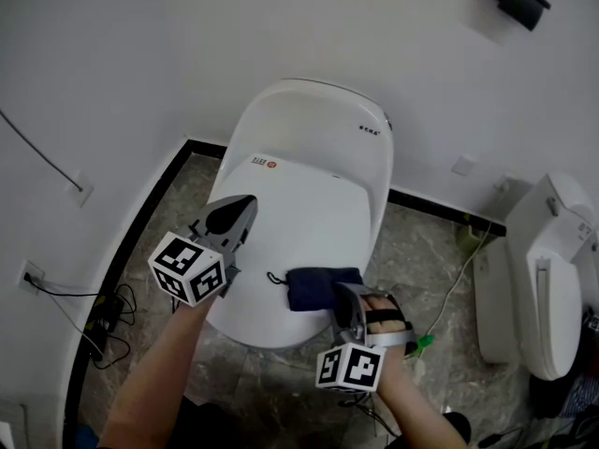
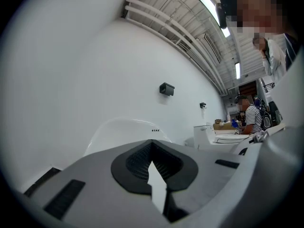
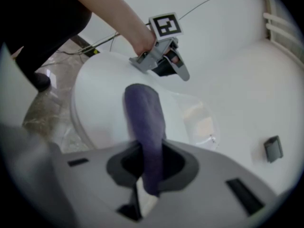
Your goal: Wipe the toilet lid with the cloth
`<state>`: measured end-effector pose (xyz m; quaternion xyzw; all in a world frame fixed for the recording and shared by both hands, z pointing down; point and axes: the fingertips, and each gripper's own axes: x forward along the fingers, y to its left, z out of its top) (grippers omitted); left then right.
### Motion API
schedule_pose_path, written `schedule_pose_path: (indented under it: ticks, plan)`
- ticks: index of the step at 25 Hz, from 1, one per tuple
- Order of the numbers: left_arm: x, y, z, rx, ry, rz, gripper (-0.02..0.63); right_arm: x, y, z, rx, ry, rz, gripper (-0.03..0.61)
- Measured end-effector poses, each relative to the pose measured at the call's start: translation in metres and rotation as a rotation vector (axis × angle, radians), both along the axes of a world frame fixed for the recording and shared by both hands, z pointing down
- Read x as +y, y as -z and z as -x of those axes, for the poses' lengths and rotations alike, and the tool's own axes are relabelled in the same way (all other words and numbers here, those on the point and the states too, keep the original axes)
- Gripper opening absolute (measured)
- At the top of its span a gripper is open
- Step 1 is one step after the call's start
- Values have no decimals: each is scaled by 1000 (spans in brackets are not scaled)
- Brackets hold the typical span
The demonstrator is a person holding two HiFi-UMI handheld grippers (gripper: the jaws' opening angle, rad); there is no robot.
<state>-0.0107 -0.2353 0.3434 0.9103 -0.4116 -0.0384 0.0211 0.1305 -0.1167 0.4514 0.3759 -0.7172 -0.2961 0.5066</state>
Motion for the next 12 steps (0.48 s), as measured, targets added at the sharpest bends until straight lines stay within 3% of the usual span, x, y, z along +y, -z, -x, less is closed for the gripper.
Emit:
schedule_pose_path:
  ticks: [7,12]
  plan:
    - [6,3,9,-10,20,-6,12,13,-2,4,4,21,-7,66]
    - [10,8,10,-7,21,-14,12,-19,29,-4,-21,1,-48,66]
